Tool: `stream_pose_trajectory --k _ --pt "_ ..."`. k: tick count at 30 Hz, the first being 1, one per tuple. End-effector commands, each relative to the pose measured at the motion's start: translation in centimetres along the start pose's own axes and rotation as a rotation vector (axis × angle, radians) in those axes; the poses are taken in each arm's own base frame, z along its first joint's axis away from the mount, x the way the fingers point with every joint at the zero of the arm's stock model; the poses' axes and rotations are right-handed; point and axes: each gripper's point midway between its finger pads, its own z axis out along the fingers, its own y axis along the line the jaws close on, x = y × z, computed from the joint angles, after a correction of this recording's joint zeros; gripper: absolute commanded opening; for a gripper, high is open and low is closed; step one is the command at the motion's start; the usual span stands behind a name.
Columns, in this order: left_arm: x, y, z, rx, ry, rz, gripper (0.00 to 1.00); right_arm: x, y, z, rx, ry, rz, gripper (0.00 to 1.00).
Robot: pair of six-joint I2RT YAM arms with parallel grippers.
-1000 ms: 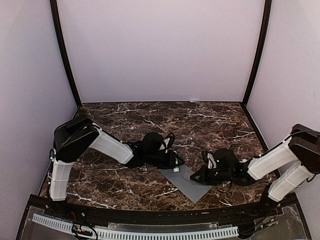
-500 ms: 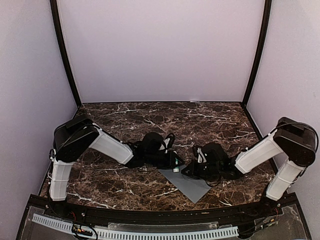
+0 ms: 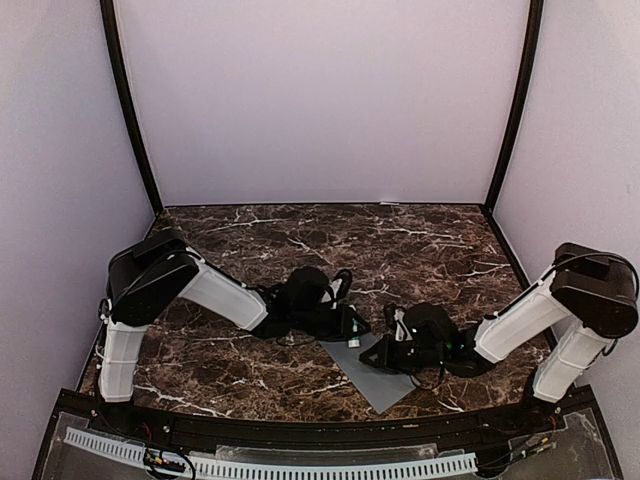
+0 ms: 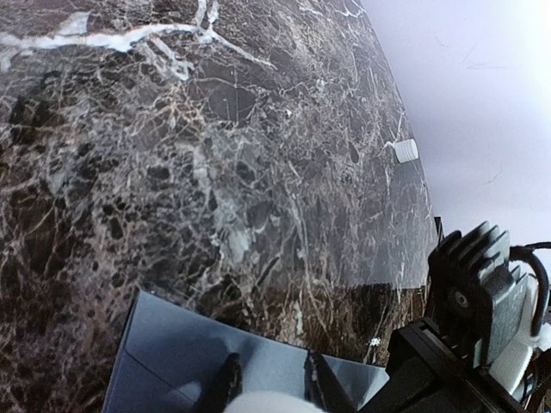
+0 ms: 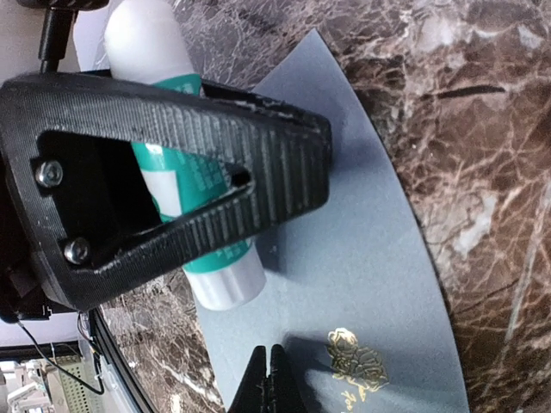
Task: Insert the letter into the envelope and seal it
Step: Seal the envelope flap on the envelope.
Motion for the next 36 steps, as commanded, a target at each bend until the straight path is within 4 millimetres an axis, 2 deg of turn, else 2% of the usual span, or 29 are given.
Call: stream_pose_trajectory --k 1,9,15,21,29,32,36 --pt "0.7 0.0 -0.9 -0.023 0.023 -0.009 0.00 4.2 -5.4 -0.8 0.178 0.098 0.058 0.00" --pt "0.6 -0.2 -1.1 -0.027 0.023 0.001 0.00 4.0 -6.4 -2.1 0.212 0.061 0.096 0.00" --pt "0.5 -0.1 -1.1 -0.032 0.022 0.005 0.00 4.7 -6.6 -2.9 0.198 0.076 0.136 0.00" --pt "0.5 -0.3 -1.2 -0.027 0.024 0.011 0.00 4.7 -3.9 -3.8 0.107 0.098 0.084 0.00" --pt "0.4 -0.4 -1.2 -0.025 0.025 0.011 0.00 2.0 0.6 -6.4 0.039 0.017 0.026 0.00" --pt "0.4 -0.4 -1.2 -0.024 0.025 0.012 0.00 0.9 0.8 -7.1 0.050 -0.028 0.016 0.00" --pt "0.4 -0.4 -1.2 -0.024 0.023 0.012 0.00 0.1 -0.5 -6.9 0.082 -0.042 0.031 0.00"
